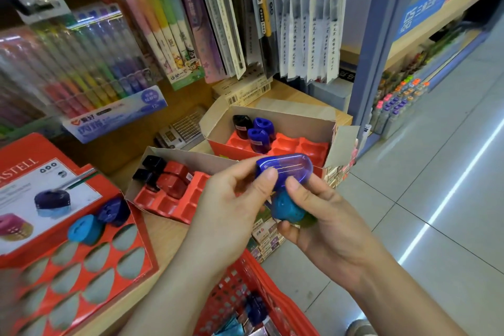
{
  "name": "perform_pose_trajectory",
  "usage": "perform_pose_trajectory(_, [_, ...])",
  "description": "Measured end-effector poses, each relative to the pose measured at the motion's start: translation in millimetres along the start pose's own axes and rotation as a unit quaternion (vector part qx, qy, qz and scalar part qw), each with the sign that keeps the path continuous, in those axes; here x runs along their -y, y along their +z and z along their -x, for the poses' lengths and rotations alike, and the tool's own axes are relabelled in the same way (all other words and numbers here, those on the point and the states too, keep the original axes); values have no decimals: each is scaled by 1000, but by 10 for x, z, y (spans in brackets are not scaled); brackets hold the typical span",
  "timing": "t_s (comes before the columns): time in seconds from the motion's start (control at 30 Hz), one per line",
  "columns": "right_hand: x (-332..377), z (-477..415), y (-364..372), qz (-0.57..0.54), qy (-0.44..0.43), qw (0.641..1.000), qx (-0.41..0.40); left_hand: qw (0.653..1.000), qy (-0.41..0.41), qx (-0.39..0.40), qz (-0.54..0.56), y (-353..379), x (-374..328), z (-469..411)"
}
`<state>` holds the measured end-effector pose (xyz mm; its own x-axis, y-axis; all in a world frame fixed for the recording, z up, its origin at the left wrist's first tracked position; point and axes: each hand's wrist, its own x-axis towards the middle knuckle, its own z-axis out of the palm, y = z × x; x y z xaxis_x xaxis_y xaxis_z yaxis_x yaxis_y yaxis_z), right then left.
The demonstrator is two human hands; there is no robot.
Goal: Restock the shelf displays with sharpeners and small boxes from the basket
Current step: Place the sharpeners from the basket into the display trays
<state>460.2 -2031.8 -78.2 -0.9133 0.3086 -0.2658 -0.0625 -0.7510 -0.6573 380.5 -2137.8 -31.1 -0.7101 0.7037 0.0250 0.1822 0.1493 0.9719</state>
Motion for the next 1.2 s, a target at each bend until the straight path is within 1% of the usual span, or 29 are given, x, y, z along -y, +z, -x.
perform_pose_trajectory(0.07, [8, -11, -4, -5, 5, 1000, 7, 996, 1, -78, 34, -18, -58, -48])
perform_pose_trajectory(0.1, [16, -21, -9, -20, 10, 1000, 6, 993, 6, -117, 26, -54, -74, -102])
perform_pose_trajectory(0.13, [27, -28, -15, -39, 13, 999, 2, 988, 22, -149, -20, -109, -86, -179])
perform_pose_trajectory(0.17, [39, -34, -19, -56, 12, 998, -4, 981, 41, -163, -99, -172, -99, -274])
perform_pose_trajectory(0.2, [47, -39, -25, -69, 8, 998, -11, 967, 55, -162, -187, -235, -110, -379])
perform_pose_trajectory(0.27, [60, -45, -28, -86, -1, 996, -28, 933, 69, -126, -329, -320, -113, -592])
perform_pose_trajectory(0.33, [73, -45, -20, -90, -11, 995, -46, 904, 65, -78, -416, -351, -57, -781])
perform_pose_trajectory(0.4, [86, -40, -18, -93, -16, 994, -56, 884, 37, -32, -465, -345, -1, -904])
perform_pose_trajectory(0.47, [95, -38, -9, -94, -16, 994, -60, 876, 17, -8, -482, -343, 48, -978])
perform_pose_trajectory(0.57, [88, -49, -5, -103, -16, 993, -61, 871, 24, -8, -491, -348, 64, -1065])
perform_pose_trajectory(0.67, [89, -50, -3, -103, -15, 993, -63, 859, 27, 11, -511, -348, 68, -1122])
perform_pose_trajectory(0.8, [99, -59, -1, -115, -9, 992, -58, 857, 32, 35, -514, -361, 104, -1152])
perform_pose_trajectory(0.87, [100, -63, -22, -130, -4, 990, -55, 850, 48, 48, -523, -386, 140, -1146])
perform_pose_trajectory(0.93, [101, -62, -40, -136, -4, 989, -54, 834, 80, 51, -544, -414, 183, -1126])
perform_pose_trajectory(1.0, [86, -62, -38, -131, -7, 990, -58, 827, 85, 48, -554, -428, 214, -1086])
perform_pose_trajectory(1.13, [17, -57, -15, -90, -11, 992, -87, 828, 67, 58, -554, -395, 212, -972])
perform_pose_trajectory(1.17, [7, -56, -13, -78, -15, 992, -94, 841, 66, 34, -536, -376, 197, -903])
perform_pose_trajectory(1.2, [-1, -56, -8, -74, -21, 992, -98, 868, 56, -5, -494, -345, 165, -794])
